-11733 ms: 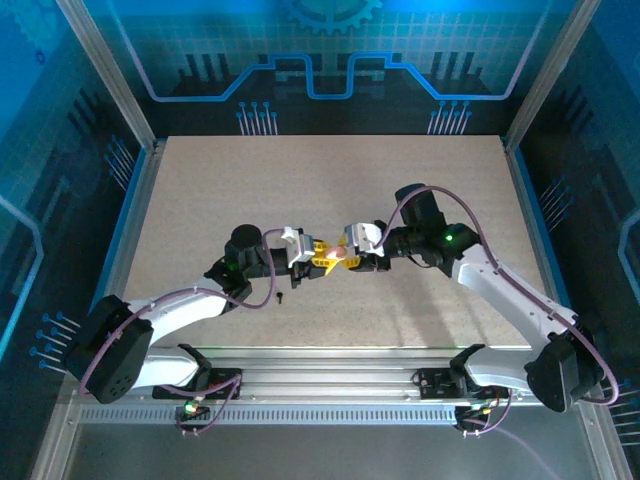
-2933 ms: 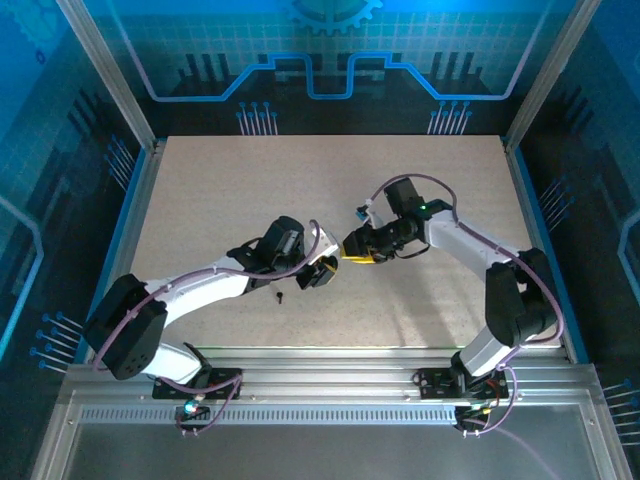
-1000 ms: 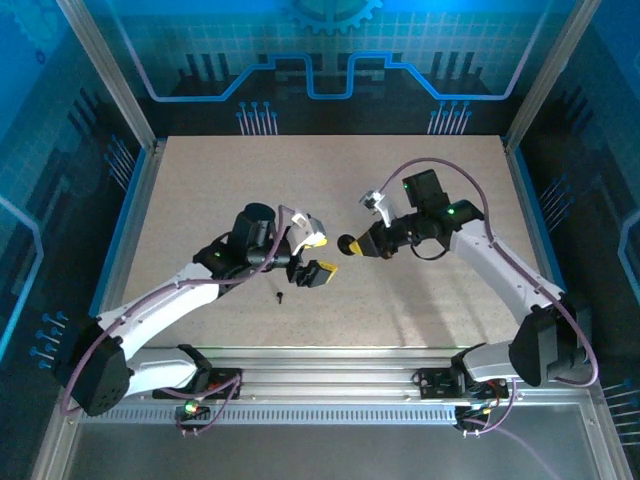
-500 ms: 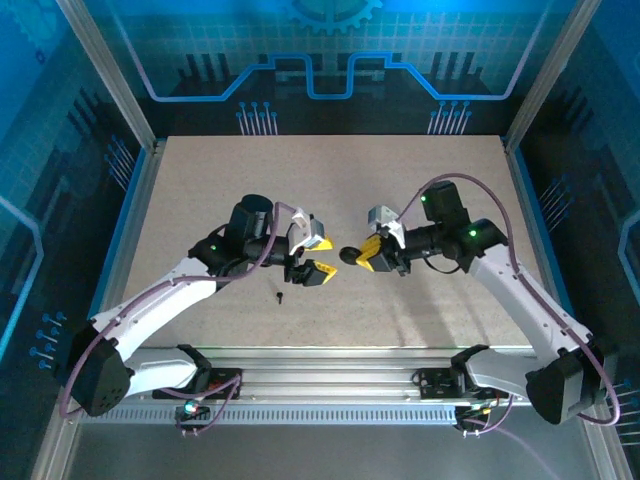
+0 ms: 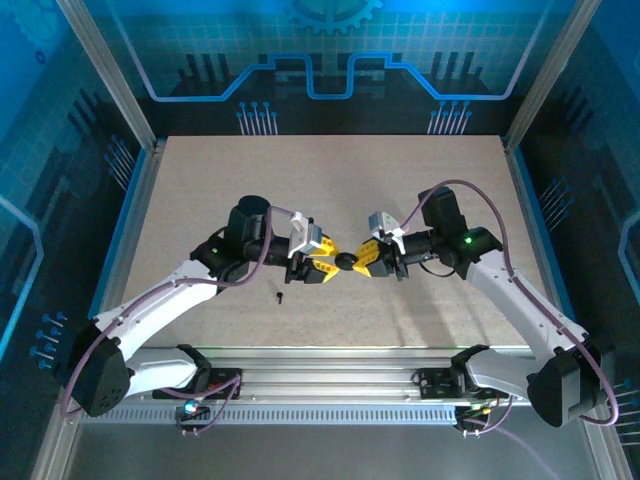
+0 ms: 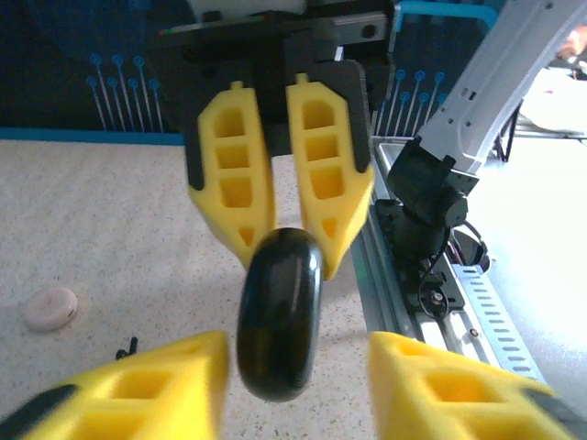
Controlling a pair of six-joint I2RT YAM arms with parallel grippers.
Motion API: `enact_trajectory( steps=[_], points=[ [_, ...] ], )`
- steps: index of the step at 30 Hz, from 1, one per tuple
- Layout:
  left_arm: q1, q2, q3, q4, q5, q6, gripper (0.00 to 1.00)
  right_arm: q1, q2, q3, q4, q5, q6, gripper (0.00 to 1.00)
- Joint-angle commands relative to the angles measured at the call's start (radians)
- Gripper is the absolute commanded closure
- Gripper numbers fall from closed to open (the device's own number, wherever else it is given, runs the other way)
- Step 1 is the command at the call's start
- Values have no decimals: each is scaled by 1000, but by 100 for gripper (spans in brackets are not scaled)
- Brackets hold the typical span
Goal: Insert the wireless bluetooth earbuds into the charging case
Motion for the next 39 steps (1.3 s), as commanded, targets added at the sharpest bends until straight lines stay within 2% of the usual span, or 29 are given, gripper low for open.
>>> enact_trajectory(
  steps=[1,8,14,22,24,26,27,32,39],
  points=[
    [-5,8,12,0,79,37,62,-11,-12,-4,28,-48,6,84],
    [-26,18,16,-1,81,48,70,-11,-24,-11,40,-48,11,84],
    [-40,33,29,-27,98,71,71,-10,-28,-12,46,-45,15,84],
    [-48,36,56,-78,91,89,85,-7,-26,-13,51,-18,19,83],
    [-47,39,78,-147,61,121,86,-7,-30,-10,33,16,13,77],
    [-47,41,110,-238,7,159,86,-7,-44,0,-7,93,3,61],
    [-48,41,125,-286,-24,185,86,-7,-55,2,-29,139,-4,57],
    [-47,51,188,-460,-143,278,86,13,-110,23,-96,314,-26,48],
    [-48,73,231,-524,-177,304,86,72,-100,66,-96,373,-44,44]
  ],
)
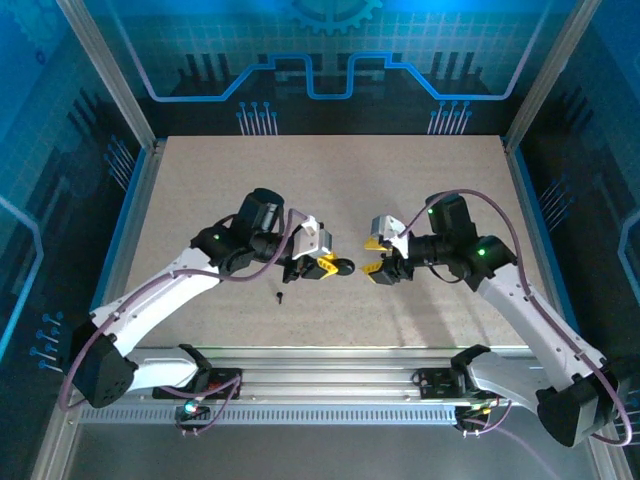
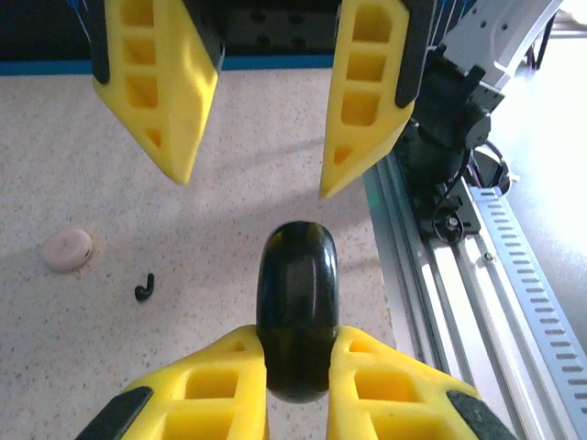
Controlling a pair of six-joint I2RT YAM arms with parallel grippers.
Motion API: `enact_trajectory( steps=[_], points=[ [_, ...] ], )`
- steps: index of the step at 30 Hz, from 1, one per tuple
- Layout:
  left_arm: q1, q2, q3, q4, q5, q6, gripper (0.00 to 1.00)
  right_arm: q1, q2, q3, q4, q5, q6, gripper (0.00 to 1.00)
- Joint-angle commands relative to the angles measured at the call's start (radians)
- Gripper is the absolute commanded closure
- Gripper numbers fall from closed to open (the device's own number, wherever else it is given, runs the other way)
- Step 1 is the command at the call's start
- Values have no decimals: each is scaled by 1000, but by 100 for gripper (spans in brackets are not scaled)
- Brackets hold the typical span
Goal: Insert the wireless bluetooth earbuds into the charging case
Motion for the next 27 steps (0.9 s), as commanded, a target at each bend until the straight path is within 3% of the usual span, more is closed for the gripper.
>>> enact_trajectory(
  steps=[1,18,27],
  points=[
    [-7,21,42,-90,-24,51,86,35,18,54,-30,52,-23,44],
    [-12,33,55,-92,-46,62,86,120,203,148,-57,-107,-25,47],
    [-12,27,54,-71,-51,54,86,123,244,171,-97,-105,-58,60]
  ],
)
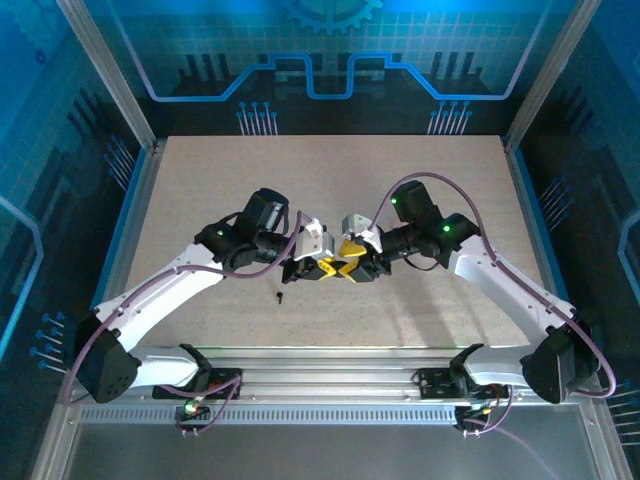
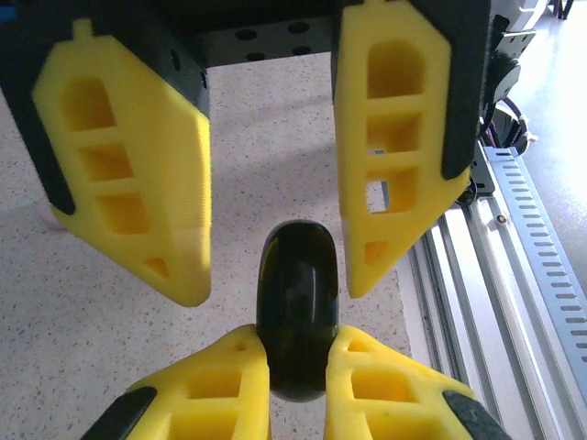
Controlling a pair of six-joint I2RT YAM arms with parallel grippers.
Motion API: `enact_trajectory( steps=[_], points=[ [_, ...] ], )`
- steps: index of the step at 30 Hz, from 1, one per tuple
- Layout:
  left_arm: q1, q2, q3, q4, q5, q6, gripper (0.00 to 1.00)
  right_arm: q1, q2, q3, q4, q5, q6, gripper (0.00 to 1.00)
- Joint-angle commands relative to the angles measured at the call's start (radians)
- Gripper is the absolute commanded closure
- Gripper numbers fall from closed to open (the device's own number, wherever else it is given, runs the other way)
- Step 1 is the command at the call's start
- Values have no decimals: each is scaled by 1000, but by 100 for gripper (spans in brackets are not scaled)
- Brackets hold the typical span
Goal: Insert the wireless bluetooth earbuds into the charging case
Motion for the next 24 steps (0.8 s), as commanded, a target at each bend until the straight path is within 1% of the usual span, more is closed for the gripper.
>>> enact_trajectory(
  steps=[1,4,5,7,9,11,12,13,16,20,24],
  points=[
    [-6,0,21,16,4,3,86,14,10,41,-46,-27,-30,64],
    [-6,-1,16,32,2,-8,86,11,6,48,-58,-13,-39,79],
    [-6,-1,13,44,0,-16,83,4,-3,45,-51,-15,-39,82],
    [-2,-11,-11,104,-9,-54,66,-24,-34,19,-8,-52,-23,83],
    [9,-34,-62,202,14,-91,58,-62,-81,-32,77,-113,10,83],
    [29,-63,-139,356,51,-162,50,-91,-128,-88,172,-161,52,83],
    [35,-74,-168,408,65,-191,44,-101,-149,-111,211,-180,74,83],
    [39,-85,-195,475,78,-224,40,-112,-169,-134,249,-203,93,82],
    [40,-98,-242,600,112,-294,35,-133,-204,-170,310,-244,124,82],
    [39,-89,-266,672,155,-331,33,-145,-199,-170,338,-307,141,82],
    [39,-87,-280,744,165,-374,34,-145,-186,-158,334,-325,124,82]
  ],
)
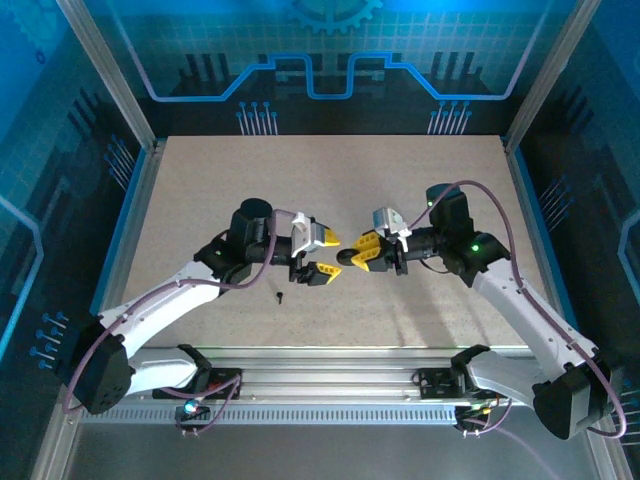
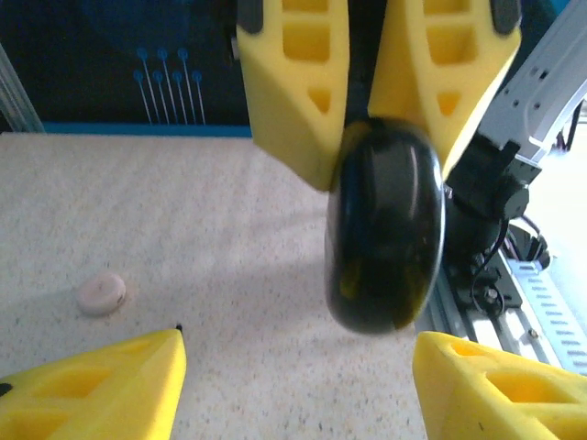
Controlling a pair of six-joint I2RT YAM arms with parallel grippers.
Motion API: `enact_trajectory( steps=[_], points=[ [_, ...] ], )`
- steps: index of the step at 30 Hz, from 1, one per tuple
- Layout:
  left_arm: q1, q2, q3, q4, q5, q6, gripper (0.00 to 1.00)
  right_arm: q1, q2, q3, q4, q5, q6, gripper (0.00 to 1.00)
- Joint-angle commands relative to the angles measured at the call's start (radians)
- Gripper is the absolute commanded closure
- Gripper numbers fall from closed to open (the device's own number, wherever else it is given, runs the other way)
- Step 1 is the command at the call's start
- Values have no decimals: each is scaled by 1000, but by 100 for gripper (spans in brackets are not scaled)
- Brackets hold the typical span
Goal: Insert the wireless bluetooth earbuds into the charging case
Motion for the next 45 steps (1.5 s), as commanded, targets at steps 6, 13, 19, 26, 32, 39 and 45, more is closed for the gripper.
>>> enact_trajectory(
  steps=[6,13,19,26,32,39,45],
  points=[
    [3,-7,-33,225,118,-133,38,-14,18,6,71,-61,12,82],
    [3,-13,-25,219,120,-139,42,-17,15,3,111,-48,38,82],
    [-5,-10,-16,187,128,-123,44,-18,9,-4,147,-30,63,81],
    [-14,-7,-13,199,129,-130,52,-18,10,-1,152,-31,75,81],
    [-17,-8,-15,216,128,-135,55,-19,10,1,153,-33,81,81],
    [-19,-4,-12,222,132,-143,60,-19,11,3,144,-30,81,81],
    [-21,6,-2,227,140,-151,68,-19,12,3,139,-27,79,81]
  ],
)
